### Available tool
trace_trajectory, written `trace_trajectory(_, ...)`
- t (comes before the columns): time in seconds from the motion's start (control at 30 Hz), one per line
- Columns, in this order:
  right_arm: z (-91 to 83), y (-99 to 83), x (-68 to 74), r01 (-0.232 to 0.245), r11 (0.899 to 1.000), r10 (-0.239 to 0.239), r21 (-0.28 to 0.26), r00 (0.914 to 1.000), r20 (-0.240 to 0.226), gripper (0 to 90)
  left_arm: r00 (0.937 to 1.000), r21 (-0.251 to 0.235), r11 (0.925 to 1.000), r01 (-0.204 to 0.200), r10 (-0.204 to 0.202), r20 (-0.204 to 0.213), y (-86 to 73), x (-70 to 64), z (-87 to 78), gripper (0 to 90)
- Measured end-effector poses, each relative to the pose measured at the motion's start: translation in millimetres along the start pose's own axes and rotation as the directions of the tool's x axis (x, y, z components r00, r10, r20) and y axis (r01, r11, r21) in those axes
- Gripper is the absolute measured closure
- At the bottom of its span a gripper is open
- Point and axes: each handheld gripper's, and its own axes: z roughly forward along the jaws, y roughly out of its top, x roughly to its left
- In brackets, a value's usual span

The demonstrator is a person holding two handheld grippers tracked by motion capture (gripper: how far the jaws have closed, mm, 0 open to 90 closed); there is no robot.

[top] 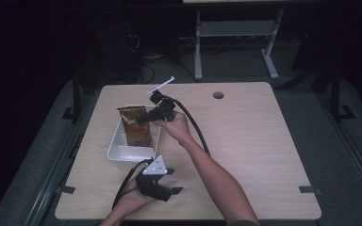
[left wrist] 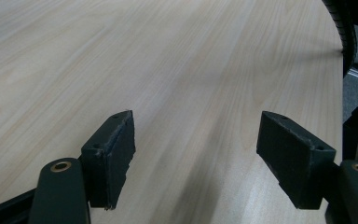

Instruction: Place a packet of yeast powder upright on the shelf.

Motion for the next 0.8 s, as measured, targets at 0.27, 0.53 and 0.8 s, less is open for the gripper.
trace_trajectory(0.27, -1.7, -2.6, -0.1, -0.004, 1.0, 0.003, 0.015, 0.9999, 0.015, 66.4, 0.9999, -0.011, 0.9999, -0.004, 0.004, -0.01, 0.7, -0.3, -0.9, 26.9)
trace_trajectory(0.53, -9.0, -4.3, -1.0, -0.006, 1.0, 0.005, 0.014, 0.9991, 0.041, 58.1, 1.0, -0.004, 1.0, -0.006, 0.006, -0.004, 0.6, -0.7, 1.1, 26.6)
trace_trajectory(0.8, -22.4, -9.7, -1.4, -0.004, 1.0, 0.003, 0.002, 0.998, 0.063, 49.1, 1.0, -0.004, 1.0, -0.004, 0.004, -0.006, 1.0, 0.1, 0.3, 26.5)
